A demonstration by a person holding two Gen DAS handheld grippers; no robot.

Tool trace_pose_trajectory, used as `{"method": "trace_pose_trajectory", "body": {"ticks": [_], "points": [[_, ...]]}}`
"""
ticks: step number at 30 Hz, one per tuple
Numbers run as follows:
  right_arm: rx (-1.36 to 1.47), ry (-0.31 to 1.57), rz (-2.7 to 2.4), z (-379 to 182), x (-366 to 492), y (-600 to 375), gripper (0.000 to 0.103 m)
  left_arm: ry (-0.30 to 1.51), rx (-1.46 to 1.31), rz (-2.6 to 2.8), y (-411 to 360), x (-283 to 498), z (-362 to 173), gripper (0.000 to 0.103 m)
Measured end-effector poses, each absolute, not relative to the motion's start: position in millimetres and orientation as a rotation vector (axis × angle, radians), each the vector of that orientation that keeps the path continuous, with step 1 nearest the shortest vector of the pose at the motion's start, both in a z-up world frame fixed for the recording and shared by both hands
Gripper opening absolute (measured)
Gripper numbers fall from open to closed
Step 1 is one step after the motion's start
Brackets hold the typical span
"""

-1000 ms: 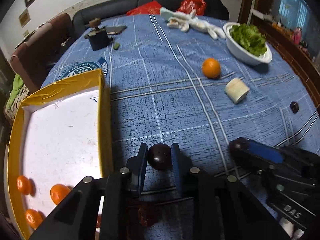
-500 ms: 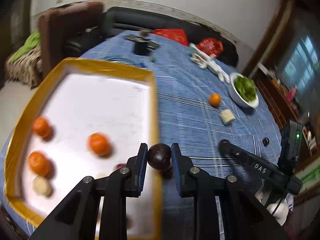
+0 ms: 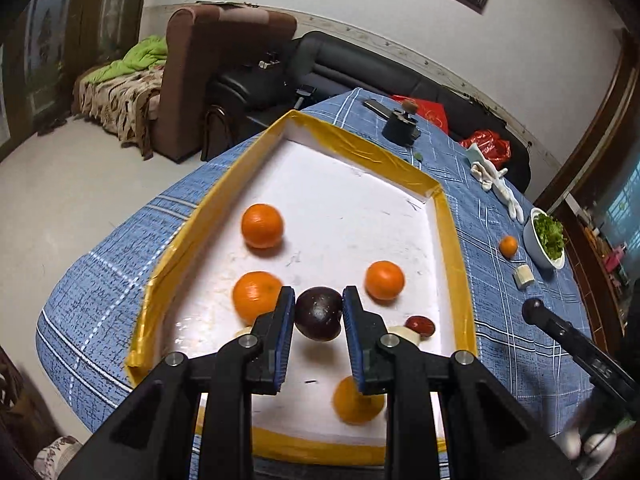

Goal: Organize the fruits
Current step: 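Carry the plum over the tray with the right gripper while the left gripper carries its plum, then release the plum into the tray with the right gripper while the left gripper releases its plum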

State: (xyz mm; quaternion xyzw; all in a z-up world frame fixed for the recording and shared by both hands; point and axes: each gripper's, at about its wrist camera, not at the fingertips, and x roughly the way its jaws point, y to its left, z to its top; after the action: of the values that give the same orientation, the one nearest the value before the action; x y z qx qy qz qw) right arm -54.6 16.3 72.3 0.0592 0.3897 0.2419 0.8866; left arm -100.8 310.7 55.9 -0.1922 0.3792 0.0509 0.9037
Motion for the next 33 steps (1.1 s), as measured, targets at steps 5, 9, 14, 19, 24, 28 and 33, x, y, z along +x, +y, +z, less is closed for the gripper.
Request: {"method": "trace_pose_trajectory", "body": {"ticks": [5,9,14,19,24,28,33], "points": [[0.053,0.842,0.639,79.2,-62.6,81.0,0.03,0.791,-0.444,0.084,323.5,-106.2,48.6,0.023],[0.007,0.884,0.692,66.8,-59.5,126.2,0.03,0.794,-0.481,0.071,332.7,-109.2,44.8,0.023],[-0.013,0.91,0.699,55.2,-52.3,151.1,0.031,0.796,-0.503,0.057,339.5,-110.0,42.4,0.04],[0.01,0.932,0.705,51.3,-43.0,157.4,0.034,0.782,-0.516,0.025,340.7,-113.1,45.7,0.052],[0.028,0.904,0.698,58.0,-44.9,148.2,0.045,0.746,-0.519,0.035,338.6,-117.3,53.3,0.077],[0.055,0.891,0.684,63.6,-46.7,131.9,0.046,0.746,-0.536,0.031,333.3,-119.7,56.0,0.08],[0.085,0.873,0.651,68.1,-50.7,105.0,0.049,0.749,-0.449,0.05,307.5,-122.8,64.9,0.081]]}}
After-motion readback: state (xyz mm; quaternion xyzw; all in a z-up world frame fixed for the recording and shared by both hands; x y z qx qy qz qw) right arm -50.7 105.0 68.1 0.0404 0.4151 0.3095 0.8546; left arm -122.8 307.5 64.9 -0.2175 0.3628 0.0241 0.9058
